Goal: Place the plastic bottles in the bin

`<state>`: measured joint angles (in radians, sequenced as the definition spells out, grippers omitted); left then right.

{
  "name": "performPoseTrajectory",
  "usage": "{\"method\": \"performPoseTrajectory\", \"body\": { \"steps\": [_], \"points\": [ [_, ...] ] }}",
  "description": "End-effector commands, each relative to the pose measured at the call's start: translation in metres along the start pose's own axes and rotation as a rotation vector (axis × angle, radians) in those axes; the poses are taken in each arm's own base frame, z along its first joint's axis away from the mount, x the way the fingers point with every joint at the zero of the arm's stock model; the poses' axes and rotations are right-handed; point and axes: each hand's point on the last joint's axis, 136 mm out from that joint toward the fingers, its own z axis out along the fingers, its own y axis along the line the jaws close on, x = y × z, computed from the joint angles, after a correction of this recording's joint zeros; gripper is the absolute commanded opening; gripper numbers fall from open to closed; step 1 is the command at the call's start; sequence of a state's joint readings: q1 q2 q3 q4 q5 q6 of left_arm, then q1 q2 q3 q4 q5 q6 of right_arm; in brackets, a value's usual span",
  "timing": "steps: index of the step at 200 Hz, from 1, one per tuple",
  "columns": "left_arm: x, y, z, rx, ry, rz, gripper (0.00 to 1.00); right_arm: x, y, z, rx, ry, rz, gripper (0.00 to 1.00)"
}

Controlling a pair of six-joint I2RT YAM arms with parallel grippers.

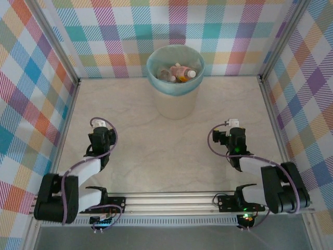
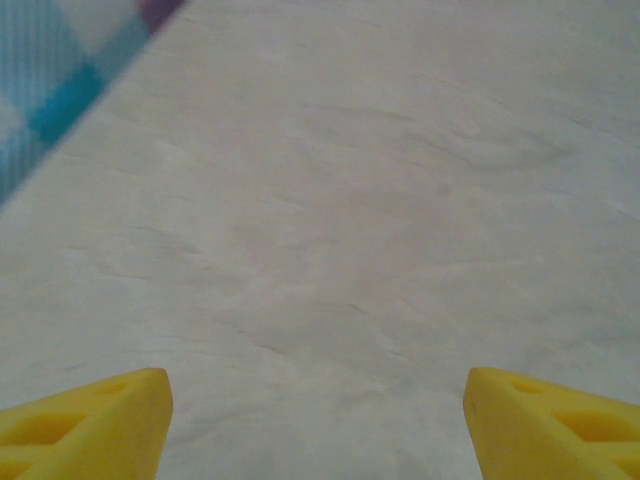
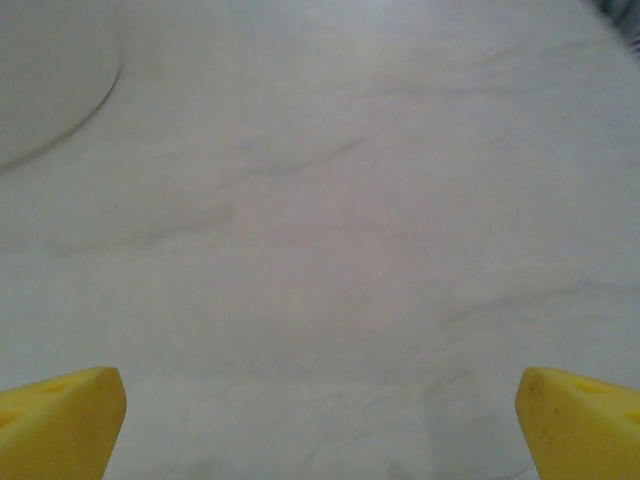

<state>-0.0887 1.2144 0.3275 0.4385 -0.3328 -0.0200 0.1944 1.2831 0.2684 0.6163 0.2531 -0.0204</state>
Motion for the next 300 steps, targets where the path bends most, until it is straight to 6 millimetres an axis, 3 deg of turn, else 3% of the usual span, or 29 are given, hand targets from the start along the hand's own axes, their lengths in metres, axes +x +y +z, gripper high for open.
{"method": "performPoseTrajectory", "body": {
  "steps": [1,30,48,72,102,118,145,151,300],
  "points": [
    [-0.032,-0.042,0.001,0.245,-0.127,0.000,0.78,-0.056,0.018,-0.005,-0.117,-0.231,-0.043,1.00],
    [-0.035,-0.060,0.003,0.341,-0.158,0.022,0.79,-0.052,0.002,-0.003,-0.132,-0.276,0.007,1.00],
    [-0.035,-0.062,0.003,0.351,-0.185,0.040,0.80,-0.044,-0.014,0.006,-0.136,-0.278,0.078,1.00],
    [-0.027,-0.064,0.008,0.355,-0.200,0.054,0.80,-0.037,-0.020,0.013,-0.137,-0.269,0.110,1.00],
    [-0.024,-0.061,0.028,0.303,-0.151,0.039,0.84,-0.034,-0.052,0.025,0.032,-0.199,0.215,1.00],
    [-0.018,-0.060,0.047,0.266,-0.081,0.036,0.87,-0.035,-0.049,0.032,0.042,-0.170,0.192,1.00],
    [-0.017,-0.054,0.048,0.245,-0.067,0.016,0.94,-0.035,-0.048,0.038,0.070,-0.134,0.176,1.00],
    [-0.018,-0.054,0.048,0.244,-0.065,0.014,1.00,-0.036,-0.048,0.038,0.070,-0.139,0.175,1.00],
    [-0.018,-0.057,0.049,0.258,-0.060,0.022,1.00,-0.035,-0.047,0.040,0.071,-0.125,0.169,1.00]
  ]
}}
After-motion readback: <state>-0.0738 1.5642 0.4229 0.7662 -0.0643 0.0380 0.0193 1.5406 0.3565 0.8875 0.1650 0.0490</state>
